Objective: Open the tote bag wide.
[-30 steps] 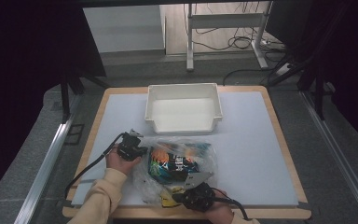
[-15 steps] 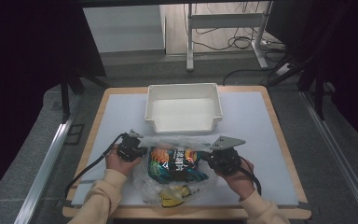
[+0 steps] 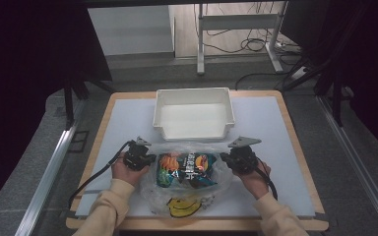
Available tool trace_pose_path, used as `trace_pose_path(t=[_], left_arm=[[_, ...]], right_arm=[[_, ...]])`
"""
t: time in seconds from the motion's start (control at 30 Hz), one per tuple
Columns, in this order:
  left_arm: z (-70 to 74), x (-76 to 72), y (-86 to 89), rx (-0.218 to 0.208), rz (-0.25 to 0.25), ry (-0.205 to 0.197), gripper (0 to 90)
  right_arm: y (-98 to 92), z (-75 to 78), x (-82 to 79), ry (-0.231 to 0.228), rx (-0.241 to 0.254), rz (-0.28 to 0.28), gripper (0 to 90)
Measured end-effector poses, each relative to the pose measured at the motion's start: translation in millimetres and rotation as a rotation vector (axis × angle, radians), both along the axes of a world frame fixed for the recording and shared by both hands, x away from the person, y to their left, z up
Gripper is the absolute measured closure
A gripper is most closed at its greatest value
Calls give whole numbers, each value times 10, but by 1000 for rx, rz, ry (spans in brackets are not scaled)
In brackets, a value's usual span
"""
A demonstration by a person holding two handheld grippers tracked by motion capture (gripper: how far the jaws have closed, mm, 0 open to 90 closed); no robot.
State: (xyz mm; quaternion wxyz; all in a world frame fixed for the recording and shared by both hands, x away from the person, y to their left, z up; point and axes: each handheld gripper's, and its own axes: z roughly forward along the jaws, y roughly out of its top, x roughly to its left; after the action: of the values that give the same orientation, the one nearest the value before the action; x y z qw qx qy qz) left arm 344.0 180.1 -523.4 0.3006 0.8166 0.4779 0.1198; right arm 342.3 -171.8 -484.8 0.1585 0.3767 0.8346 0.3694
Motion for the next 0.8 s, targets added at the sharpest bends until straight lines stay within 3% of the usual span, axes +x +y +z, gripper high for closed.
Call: trace_pose_path(t=[0.37,0.5,0.63,0.8], left_arm=[[-35,1,-30,-4,-6,3,900],[-48,6,-37,-9,-4,11,900],[-56,11,-30,-11,-5,19,900],[-57,8,-16,-19,-6,27,900]], right_arm=[[-82,-224,235,22,-46,-117,886],[-103,-304,309,29,-79,-134,887],[-124,-367,361,52,-71,-149,887],[-120,-372,350,46,-72,-153,887]])
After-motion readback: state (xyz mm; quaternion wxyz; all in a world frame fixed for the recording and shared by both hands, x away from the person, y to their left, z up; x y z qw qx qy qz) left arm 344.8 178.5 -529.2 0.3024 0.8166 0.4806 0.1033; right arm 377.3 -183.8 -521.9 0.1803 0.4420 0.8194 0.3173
